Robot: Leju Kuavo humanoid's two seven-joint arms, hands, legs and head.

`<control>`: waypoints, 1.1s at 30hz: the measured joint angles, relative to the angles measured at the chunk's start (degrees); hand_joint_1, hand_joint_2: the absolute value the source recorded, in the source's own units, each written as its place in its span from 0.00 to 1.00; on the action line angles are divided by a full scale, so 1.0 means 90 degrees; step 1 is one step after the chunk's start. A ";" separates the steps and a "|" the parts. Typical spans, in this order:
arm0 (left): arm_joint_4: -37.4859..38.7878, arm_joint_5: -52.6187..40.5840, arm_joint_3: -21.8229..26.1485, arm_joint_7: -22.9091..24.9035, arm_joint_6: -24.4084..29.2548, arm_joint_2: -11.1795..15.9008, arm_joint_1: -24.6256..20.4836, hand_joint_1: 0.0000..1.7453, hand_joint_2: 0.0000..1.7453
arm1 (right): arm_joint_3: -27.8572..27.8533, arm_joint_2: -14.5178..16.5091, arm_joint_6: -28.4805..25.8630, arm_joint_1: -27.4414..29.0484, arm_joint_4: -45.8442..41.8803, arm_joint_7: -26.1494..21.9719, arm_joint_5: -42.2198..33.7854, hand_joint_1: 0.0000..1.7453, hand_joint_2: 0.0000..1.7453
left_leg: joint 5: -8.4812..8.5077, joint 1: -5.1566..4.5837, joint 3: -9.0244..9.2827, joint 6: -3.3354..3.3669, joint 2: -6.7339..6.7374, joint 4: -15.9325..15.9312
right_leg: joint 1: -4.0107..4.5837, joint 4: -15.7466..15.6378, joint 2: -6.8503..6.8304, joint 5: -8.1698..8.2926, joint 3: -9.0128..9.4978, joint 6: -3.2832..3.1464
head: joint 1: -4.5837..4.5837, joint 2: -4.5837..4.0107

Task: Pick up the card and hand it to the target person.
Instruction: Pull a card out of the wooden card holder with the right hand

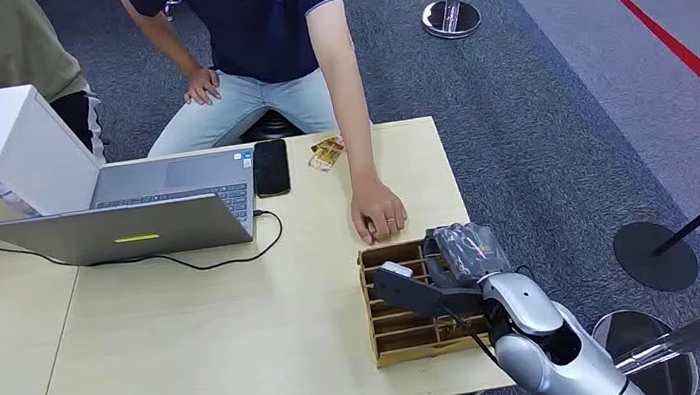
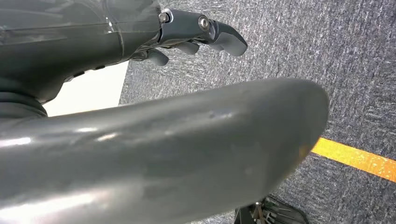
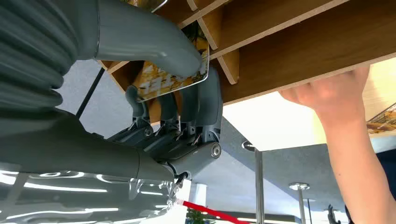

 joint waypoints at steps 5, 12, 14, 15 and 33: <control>0.0000 0.0022 0.0000 0.0000 0.0006 0.0000 0.0000 0.00 0.00 | 0.0000 0.0000 0.0000 -0.0006 -0.0001 0.0005 -0.0010 0.76 1.00 | 0.0000 0.0000 0.0001 0.0000 0.0000 0.0000 | 0.0000 0.0000 0.0000 0.0000 0.0000 0.0000 | -0.0001 0.0000; 0.0000 0.0037 0.0000 -0.0015 0.0045 0.0000 0.0000 0.00 1.00 | 0.0000 0.0000 0.0000 -0.0017 -0.0002 0.0031 -0.0027 0.82 1.00 | 0.0000 0.0000 0.0001 0.0000 0.0000 0.0000 | 0.0000 0.0000 0.0000 0.0000 0.0000 0.0000 | -0.0001 0.0000; 0.0000 0.0045 0.0000 -0.0060 0.0046 0.0000 0.0000 0.00 1.00 | 0.0000 0.0000 0.0000 -0.0019 -0.0002 0.0036 -0.0032 0.82 1.00 | 0.0000 0.0000 0.0001 0.0000 0.0000 0.0000 | 0.0000 0.0000 0.0000 0.0000 0.0000 0.0000 | -0.0001 0.0000; 0.0000 0.0049 0.0000 -0.0085 0.0046 0.0001 0.0000 0.00 1.00 | 0.0000 0.0000 -0.0001 -0.0019 -0.0002 0.0039 -0.0036 0.82 1.00 | 0.0000 0.0000 0.0001 0.0000 0.0000 0.0000 | 0.0000 0.0000 0.0000 0.0000 0.0000 0.0000 | -0.0001 0.0000; 0.0000 0.0011 0.0020 -0.0223 0.0029 0.0005 0.0001 0.00 1.00 | 0.0000 -0.0007 -0.0027 -0.0019 -0.0002 0.0055 -0.0105 0.80 1.00 | 0.0000 0.0000 0.0002 0.0000 0.0001 0.0000 | 0.0000 0.0000 0.0000 0.0000 0.0000 0.0000 | -0.0001 0.0000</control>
